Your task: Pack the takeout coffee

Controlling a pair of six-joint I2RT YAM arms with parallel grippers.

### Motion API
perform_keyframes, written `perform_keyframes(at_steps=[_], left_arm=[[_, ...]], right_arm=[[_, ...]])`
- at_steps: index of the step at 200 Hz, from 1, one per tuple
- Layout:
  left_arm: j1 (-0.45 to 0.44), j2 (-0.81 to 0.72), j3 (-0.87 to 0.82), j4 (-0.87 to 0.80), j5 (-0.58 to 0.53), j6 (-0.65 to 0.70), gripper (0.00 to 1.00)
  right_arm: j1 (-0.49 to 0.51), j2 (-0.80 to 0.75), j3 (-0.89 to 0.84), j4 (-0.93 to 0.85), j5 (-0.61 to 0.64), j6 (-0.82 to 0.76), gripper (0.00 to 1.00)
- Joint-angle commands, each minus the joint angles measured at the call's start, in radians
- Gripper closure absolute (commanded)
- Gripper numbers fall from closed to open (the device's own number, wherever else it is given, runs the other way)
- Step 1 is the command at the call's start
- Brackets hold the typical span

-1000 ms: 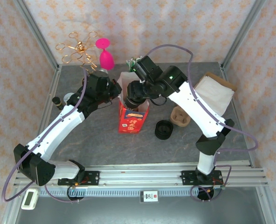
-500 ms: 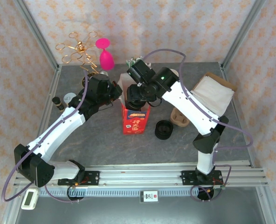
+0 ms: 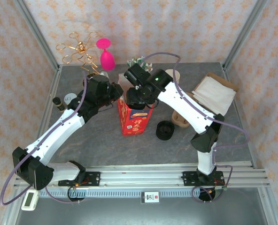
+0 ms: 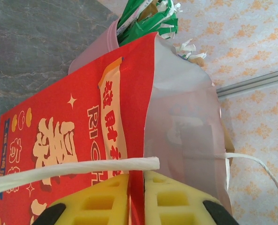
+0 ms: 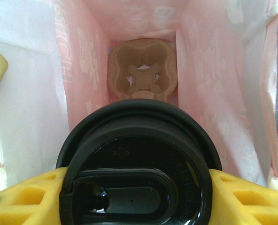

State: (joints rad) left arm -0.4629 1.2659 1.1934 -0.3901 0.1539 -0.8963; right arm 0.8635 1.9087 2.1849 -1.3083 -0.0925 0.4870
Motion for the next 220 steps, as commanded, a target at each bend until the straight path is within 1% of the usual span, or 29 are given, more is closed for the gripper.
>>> perform_keyframes(at_steps=[1,19,53,66,90,101,162,177,201,208,220], left_arm=[[0.004,-0.033,-0.021,0.029,0.012,0.013,0.85],[0.009,-0.033,-0.021,0.027,0.025,0.019,0.82],[0.011,-0.037,-0.023,0.031,0.033,0.026,0.82],[0.012,-0.041,-0.025,0.033,0.042,0.033,0.86],[0.01,-0.04,-0.03,0.032,0.053,0.042,0.87],[0.012,-0.041,-0.032,0.033,0.054,0.045,0.9],[0.012,-0.046,-0.045,0.026,0.051,0.057,0.92],[0.012,-0.046,-0.05,0.024,0.051,0.059,0.93],[0.011,-0.053,-0.057,0.026,0.045,0.054,0.95],[0.013,-0.054,-0.059,0.026,0.04,0.053,0.95],[0.012,-0.056,-0.06,0.025,0.042,0.051,0.97]], right_arm=[[0.005,0.014,-0.019,-0.002,0.033,0.01,0.42],[0.006,0.015,-0.024,-0.002,0.031,0.009,0.43],[0.011,0.026,-0.032,-0.003,0.026,0.005,0.43],[0.012,0.028,-0.039,-0.003,0.027,0.004,0.43],[0.015,0.035,-0.037,-0.003,0.021,0.0,0.43],[0.02,0.041,-0.038,-0.003,0.017,-0.002,0.43],[0.023,0.057,-0.06,-0.003,0.027,-0.016,0.44],[0.026,0.07,-0.022,-0.003,-0.012,-0.017,0.44],[0.026,0.066,0.014,-0.003,0.01,-0.016,0.44],[0.026,0.065,0.012,-0.003,0.003,-0.013,0.44],[0.026,0.065,0.022,-0.002,-0.018,-0.007,0.45]])
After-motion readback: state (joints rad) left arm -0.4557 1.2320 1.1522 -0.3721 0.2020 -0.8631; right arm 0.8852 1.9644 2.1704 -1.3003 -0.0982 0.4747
